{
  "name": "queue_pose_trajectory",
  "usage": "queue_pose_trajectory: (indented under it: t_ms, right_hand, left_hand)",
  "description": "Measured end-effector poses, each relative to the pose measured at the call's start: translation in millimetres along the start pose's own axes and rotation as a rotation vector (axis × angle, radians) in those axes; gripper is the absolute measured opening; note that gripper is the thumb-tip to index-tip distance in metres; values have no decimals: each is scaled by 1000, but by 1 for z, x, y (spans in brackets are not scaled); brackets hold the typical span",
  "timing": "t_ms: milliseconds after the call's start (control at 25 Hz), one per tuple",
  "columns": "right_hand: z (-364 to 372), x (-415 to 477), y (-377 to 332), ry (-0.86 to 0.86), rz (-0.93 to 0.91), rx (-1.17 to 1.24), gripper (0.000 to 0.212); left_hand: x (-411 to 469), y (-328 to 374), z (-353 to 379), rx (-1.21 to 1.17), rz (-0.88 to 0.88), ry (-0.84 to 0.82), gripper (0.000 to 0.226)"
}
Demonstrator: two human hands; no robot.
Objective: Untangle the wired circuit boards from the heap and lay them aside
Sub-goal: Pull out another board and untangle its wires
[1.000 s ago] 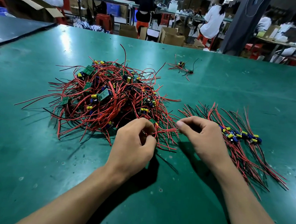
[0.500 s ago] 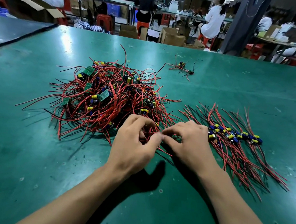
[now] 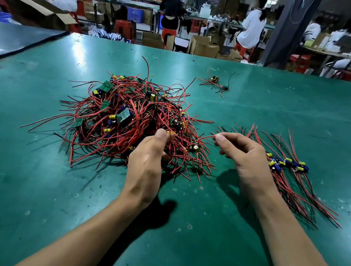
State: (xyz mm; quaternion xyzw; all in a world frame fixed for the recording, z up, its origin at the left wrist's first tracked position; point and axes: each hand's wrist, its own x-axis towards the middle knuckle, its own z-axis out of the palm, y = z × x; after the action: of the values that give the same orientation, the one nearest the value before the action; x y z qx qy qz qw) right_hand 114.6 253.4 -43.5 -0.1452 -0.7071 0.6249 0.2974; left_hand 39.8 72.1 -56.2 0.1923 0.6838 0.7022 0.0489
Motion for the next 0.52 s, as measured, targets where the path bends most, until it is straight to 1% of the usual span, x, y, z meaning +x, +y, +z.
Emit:
queue_pose_trajectory:
  t_ms: [40,120,200,280,360,440,520]
  right_hand:
    - [-1,0,-2,-26,51,99,16]
    - [-3,-1,-6,-110,158,293,19]
    - [-6,-1,-7,-198,227,414,20]
    - [-5,-2,-7,-256,265,475,18]
    - [-3,-2,-7,-282,282,441,15]
    - [-1,-3,-6,-295,284,322,16]
    - [-3,-3,-4,-280,298,225,21]
  left_hand:
    - [1,-1,-1,-6,-31,-9,77]
    - [0,-2,-1,-27,-41,-50,71]
    - [-4,-1,0,-13,33,-98,53]
    - [-9,0,4,26,123,-136,34]
    - [-13,-1,6,76,200,-144,24]
    - [-14,-1,8,79,214,-115,10]
    - [-13,0,8,44,182,-74,12]
